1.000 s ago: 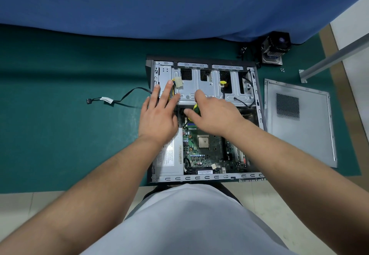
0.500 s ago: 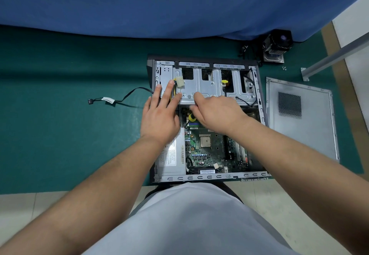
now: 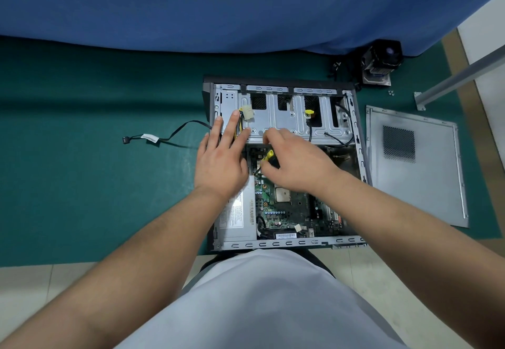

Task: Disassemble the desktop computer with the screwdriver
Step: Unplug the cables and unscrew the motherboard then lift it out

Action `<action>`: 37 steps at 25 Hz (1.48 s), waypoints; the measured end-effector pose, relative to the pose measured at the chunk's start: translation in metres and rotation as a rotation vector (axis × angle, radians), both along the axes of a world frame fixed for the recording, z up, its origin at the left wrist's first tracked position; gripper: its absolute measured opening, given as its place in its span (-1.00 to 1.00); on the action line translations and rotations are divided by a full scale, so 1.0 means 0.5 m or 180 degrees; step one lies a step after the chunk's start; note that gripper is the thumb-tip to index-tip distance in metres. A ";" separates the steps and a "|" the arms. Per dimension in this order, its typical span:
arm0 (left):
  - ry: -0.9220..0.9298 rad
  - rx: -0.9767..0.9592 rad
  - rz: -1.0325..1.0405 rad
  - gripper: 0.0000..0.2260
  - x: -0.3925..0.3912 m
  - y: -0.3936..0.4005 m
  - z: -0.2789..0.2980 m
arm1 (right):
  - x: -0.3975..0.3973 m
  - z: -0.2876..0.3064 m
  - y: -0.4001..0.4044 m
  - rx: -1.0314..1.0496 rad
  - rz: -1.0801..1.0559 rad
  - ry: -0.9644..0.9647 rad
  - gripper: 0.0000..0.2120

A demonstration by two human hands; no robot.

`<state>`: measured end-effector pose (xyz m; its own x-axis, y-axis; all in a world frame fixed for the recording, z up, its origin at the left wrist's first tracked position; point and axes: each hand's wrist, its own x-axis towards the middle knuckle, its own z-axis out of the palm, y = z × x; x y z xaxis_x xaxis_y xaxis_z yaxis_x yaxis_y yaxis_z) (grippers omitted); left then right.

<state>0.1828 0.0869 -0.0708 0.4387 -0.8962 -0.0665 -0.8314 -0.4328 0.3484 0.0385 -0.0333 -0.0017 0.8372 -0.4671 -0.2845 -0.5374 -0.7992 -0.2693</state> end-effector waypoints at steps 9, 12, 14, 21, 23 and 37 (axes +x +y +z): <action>0.0004 0.0018 0.0010 -0.40 0.001 -0.002 -0.002 | 0.001 -0.002 0.009 0.0209 -0.0240 0.0001 -0.68; 0.0002 0.0009 0.0003 -0.40 -0.001 -0.001 -0.002 | 0.003 -0.005 0.016 -0.0025 -0.0209 -0.0081 -0.69; -0.0003 0.0004 0.0003 -0.40 0.000 -0.001 -0.002 | -0.001 -0.002 0.016 -0.0018 0.0018 -0.0126 -0.67; -0.0019 0.0000 0.0011 -0.40 -0.001 -0.001 -0.004 | -0.008 -0.010 0.030 -0.0206 -0.0188 -0.0200 -0.70; -0.0015 -0.0008 0.0014 -0.40 -0.001 -0.002 -0.004 | -0.012 -0.013 0.029 -0.0230 -0.0208 -0.0155 -0.63; -0.0003 -0.0004 0.0019 -0.40 0.000 -0.001 0.003 | -0.007 -0.020 0.046 -0.0274 -0.0456 -0.0290 -0.82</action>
<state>0.1826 0.0861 -0.0694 0.4441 -0.8936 -0.0650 -0.8291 -0.4374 0.3482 0.0349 -0.0103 -0.0119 0.7808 -0.6028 -0.1643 -0.6239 -0.7384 -0.2561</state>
